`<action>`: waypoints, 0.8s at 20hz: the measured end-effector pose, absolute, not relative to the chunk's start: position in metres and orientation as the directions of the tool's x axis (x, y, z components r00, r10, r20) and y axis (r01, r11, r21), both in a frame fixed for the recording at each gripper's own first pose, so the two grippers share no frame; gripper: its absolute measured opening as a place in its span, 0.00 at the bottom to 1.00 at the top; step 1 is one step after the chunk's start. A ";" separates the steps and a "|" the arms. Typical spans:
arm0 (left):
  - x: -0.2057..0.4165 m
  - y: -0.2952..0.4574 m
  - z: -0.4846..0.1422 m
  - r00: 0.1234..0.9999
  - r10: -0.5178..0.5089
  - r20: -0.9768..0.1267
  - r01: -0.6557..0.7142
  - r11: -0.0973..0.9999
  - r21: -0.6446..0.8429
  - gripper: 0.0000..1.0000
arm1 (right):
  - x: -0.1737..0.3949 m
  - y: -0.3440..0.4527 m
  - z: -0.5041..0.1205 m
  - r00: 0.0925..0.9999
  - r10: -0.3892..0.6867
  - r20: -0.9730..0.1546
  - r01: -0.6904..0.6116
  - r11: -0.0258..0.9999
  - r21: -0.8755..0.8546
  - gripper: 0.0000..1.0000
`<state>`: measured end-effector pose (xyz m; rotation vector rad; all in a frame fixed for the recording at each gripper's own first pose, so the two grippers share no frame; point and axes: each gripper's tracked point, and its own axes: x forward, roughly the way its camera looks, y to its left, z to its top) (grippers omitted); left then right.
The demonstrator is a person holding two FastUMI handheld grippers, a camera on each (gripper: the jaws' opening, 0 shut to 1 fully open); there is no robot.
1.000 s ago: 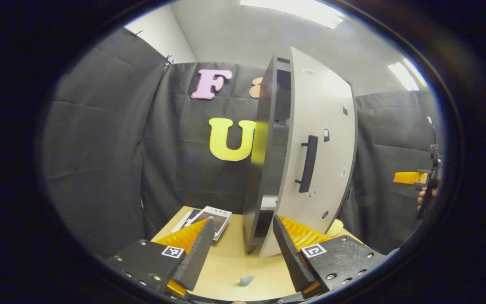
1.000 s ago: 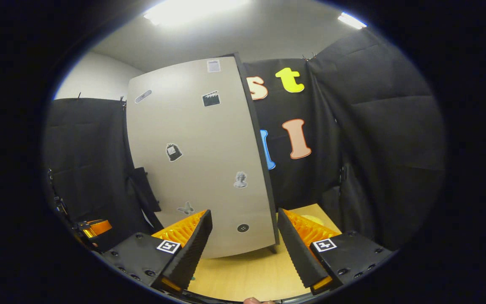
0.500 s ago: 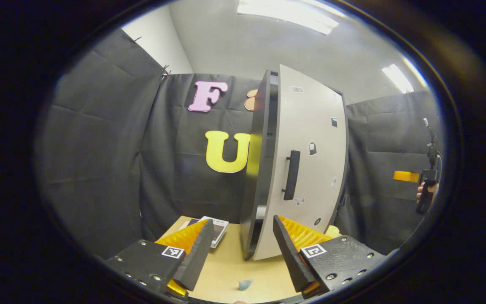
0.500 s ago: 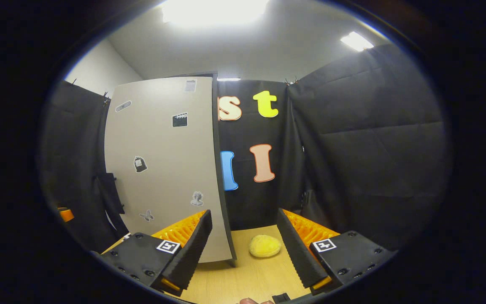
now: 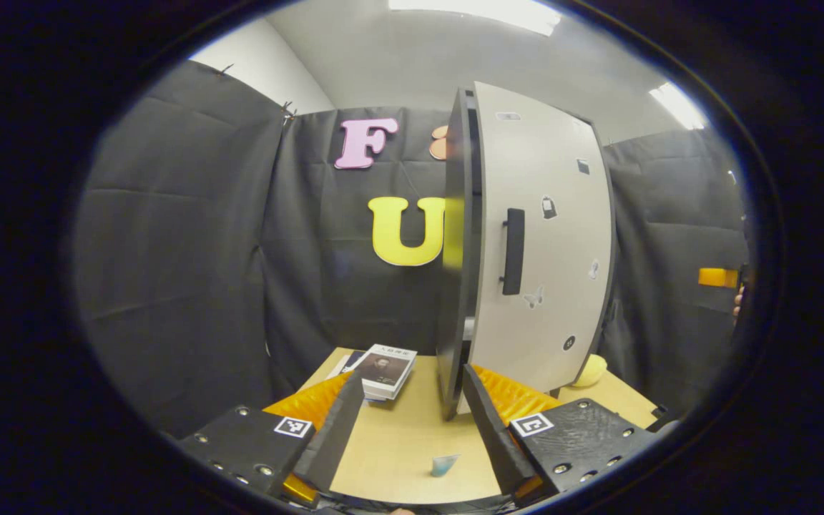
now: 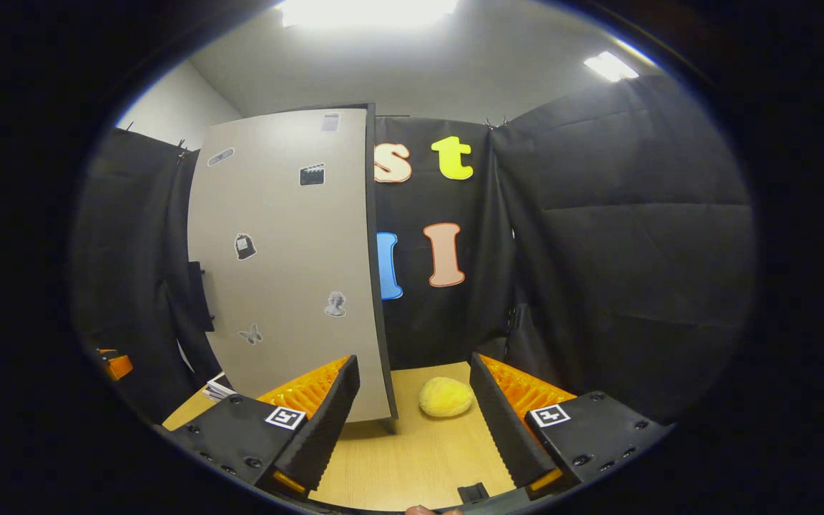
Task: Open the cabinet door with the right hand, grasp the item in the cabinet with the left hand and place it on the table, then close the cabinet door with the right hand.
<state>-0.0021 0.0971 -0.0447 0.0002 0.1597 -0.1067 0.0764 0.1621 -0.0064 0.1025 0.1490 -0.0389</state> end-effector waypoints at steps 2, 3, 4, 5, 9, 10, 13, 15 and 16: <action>-0.002 0.097 -0.044 0.982 -0.112 -0.155 0.106 0.993 -0.043 0.85 | 0.079 0.167 -0.007 0.988 -0.018 -0.151 0.034 0.994 0.106 0.98; -0.001 0.103 -0.043 0.984 -0.091 -0.151 0.085 0.995 -0.044 0.85 | 0.080 0.169 -0.006 0.989 -0.010 -0.146 0.026 0.994 0.109 0.98; 0.000 0.110 -0.041 0.988 -0.063 -0.143 0.059 0.998 -0.032 0.84 | 0.081 0.170 -0.005 0.989 -0.004 -0.145 0.020 0.994 0.108 0.98; 0.000 0.119 -0.039 0.990 -0.029 -0.138 0.028 1.000 -0.009 0.85 | 0.082 0.171 -0.005 0.990 0.001 -0.144 0.014 0.994 0.106 0.98; -0.001 0.115 -0.049 0.989 -0.021 -0.148 0.023 1.000 0.011 0.85 | 0.088 0.173 -0.004 0.990 0.019 -0.137 -0.004 0.994 0.110 0.98; -0.002 0.113 -0.052 0.988 -0.032 -0.149 0.031 0.999 -0.010 0.85 | 0.089 0.172 -0.006 0.990 0.022 -0.137 -0.007 0.994 0.107 0.98; -0.006 0.110 -0.058 0.986 -0.045 -0.161 0.036 0.998 -0.058 0.85 | 0.095 0.172 -0.015 0.988 0.024 -0.154 -0.010 0.996 0.089 0.98; -0.007 0.113 -0.065 0.981 -0.031 -0.190 0.025 0.999 -0.036 0.85 | 0.098 0.177 -0.019 0.987 0.035 -0.157 -0.025 0.998 0.065 0.92; -0.009 0.117 -0.068 0.979 -0.011 -0.203 0.010 1.000 -0.008 0.85 | 0.099 0.177 -0.021 0.987 0.034 -0.158 -0.026 0.998 0.051 0.92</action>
